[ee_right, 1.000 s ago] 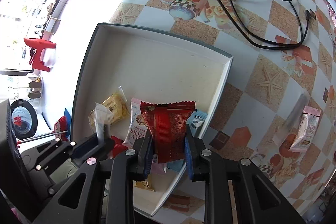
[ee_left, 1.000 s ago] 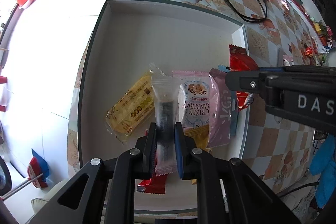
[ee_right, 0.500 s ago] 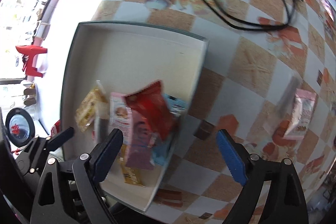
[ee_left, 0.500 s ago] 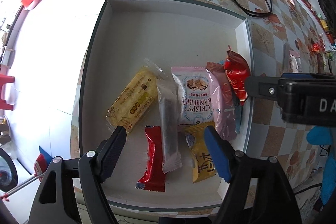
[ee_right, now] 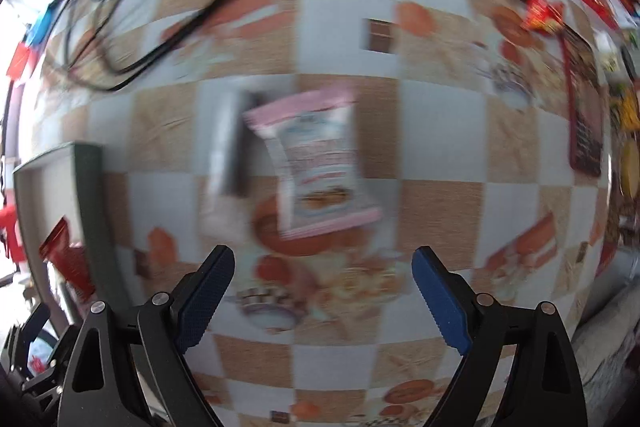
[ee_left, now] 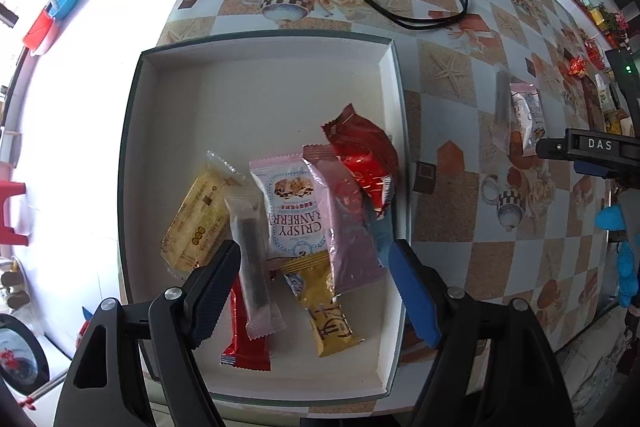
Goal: Organize snacks
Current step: 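Move both tools back toward the pink Crispy Cranberry packet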
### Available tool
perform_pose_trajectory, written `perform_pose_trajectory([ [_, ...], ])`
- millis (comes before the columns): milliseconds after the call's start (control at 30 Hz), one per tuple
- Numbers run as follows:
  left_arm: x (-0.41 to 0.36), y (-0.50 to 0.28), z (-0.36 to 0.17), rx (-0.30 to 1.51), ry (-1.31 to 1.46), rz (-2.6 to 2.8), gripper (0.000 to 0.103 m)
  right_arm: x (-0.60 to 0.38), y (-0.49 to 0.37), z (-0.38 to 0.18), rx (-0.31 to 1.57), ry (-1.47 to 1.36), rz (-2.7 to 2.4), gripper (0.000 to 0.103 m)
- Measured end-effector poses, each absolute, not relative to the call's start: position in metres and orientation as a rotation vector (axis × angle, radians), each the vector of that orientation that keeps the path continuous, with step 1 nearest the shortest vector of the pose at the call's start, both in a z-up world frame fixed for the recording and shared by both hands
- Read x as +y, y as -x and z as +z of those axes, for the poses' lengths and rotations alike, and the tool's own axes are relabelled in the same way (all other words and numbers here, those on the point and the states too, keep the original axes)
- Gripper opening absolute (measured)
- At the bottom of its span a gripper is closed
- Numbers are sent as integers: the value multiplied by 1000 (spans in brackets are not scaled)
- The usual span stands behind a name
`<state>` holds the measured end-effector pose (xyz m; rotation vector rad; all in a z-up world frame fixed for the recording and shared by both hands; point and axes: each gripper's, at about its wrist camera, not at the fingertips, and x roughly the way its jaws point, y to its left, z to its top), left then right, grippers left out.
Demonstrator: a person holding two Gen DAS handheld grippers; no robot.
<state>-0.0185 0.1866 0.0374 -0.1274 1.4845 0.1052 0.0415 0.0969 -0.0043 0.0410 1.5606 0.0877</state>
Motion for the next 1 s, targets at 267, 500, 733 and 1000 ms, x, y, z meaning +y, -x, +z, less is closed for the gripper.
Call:
perform_pose_trajectory([
  [267, 168, 8, 42, 1488, 114, 83, 80, 70, -55, -23, 1580, -83, 69, 91],
  [500, 157, 4, 44, 1497, 88, 72, 80, 100, -78, -38, 1569, -68, 136, 91],
  [733, 146, 2, 46, 1509, 55, 57, 80, 123, -108, -40, 1533, -32, 146, 92],
  [1000, 120, -18, 46, 1504, 13, 9, 80, 149, -116, -35, 1496, 34, 186, 81],
])
